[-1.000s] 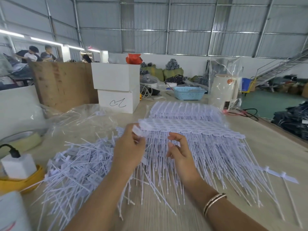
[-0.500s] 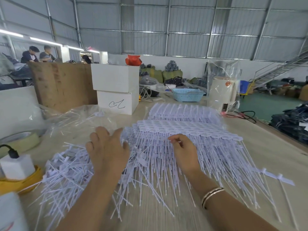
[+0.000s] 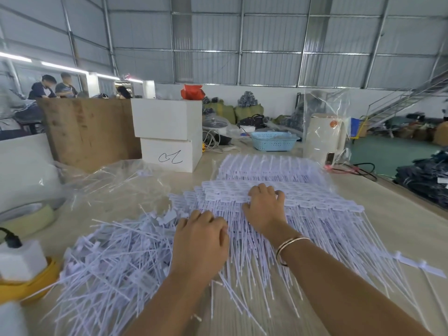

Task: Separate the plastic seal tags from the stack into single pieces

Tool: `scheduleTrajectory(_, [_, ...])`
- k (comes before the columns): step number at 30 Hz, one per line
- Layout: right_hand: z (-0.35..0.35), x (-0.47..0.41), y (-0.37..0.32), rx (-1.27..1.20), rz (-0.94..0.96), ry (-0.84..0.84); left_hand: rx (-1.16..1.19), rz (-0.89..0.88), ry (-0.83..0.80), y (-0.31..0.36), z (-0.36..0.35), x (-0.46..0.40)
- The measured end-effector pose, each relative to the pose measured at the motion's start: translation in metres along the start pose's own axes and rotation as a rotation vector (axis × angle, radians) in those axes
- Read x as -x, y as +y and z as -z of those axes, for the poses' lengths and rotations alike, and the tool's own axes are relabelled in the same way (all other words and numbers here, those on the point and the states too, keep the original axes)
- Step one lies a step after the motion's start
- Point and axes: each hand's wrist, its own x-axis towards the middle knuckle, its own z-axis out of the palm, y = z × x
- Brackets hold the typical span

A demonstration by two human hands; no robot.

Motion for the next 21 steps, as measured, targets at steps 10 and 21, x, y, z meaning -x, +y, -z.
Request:
scheduleTrajectory(10, [0.079,0.034,0.003,-0.309,0.282,0.274,0.503,0.184,0.246,0.006,0.014,0.0])
scheduleTrajectory(21, [0.07,0.078,-0.014,-0.047,0.317,0.148,1.282,0.41,0.122,0.01,0.018,-0.001])
